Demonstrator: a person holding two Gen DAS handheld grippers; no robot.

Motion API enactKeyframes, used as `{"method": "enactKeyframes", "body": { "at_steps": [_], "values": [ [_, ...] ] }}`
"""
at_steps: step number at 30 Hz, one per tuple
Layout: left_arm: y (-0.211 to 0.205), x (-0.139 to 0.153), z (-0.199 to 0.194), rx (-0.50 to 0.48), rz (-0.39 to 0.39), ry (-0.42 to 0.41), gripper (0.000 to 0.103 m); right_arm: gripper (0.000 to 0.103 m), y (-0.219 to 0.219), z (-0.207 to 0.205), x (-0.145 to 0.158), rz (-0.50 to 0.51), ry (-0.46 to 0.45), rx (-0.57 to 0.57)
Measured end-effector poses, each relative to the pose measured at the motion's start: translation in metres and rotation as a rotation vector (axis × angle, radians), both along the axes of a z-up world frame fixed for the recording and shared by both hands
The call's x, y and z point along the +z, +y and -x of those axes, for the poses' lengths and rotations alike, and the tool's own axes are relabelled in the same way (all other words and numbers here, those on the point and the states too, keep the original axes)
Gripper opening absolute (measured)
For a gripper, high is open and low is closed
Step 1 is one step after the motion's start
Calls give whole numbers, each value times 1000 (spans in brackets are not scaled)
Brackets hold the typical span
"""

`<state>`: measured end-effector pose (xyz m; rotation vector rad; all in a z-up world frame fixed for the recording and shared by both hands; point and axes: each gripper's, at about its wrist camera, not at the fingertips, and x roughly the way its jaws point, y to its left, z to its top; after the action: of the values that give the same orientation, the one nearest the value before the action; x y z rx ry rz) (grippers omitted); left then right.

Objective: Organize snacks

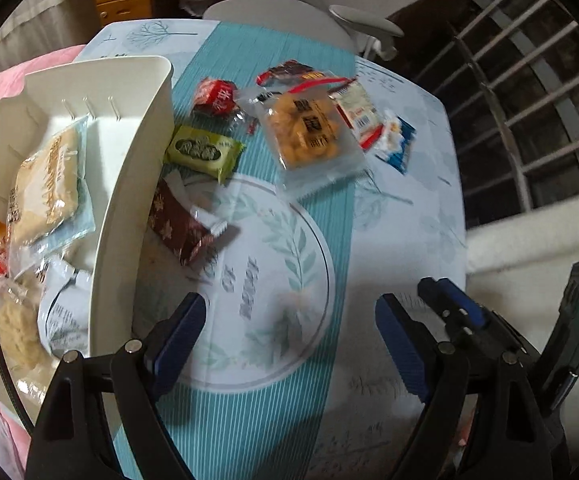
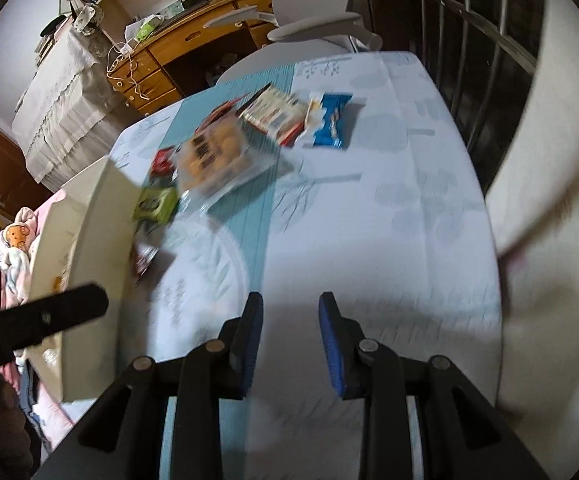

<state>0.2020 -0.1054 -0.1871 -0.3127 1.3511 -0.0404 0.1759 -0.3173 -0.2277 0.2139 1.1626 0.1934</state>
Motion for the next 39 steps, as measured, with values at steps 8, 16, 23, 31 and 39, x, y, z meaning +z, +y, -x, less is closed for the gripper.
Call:
{"method": "enactKeyframes", "body": {
  "at_steps": [8,16,23,31,39],
  "values": [
    [0,-20,-56,46,-5,40,89,37,-1,-56,-9,25,-77,36],
    [0,-29,-112,112,-2,37,92,49,-5,-108,-12,46,-188,26],
    [0,-42,-146,192,0,47,93,55,-3,-135,-28,81,-233,29],
    [-11,-67,-167,216,-29,103,95,55,12,-141,-46,171,-271,75],
    [-14,-90,-176,237,-60,130,96,55,16,-142,-56,192,-285,74]
  ]
}}
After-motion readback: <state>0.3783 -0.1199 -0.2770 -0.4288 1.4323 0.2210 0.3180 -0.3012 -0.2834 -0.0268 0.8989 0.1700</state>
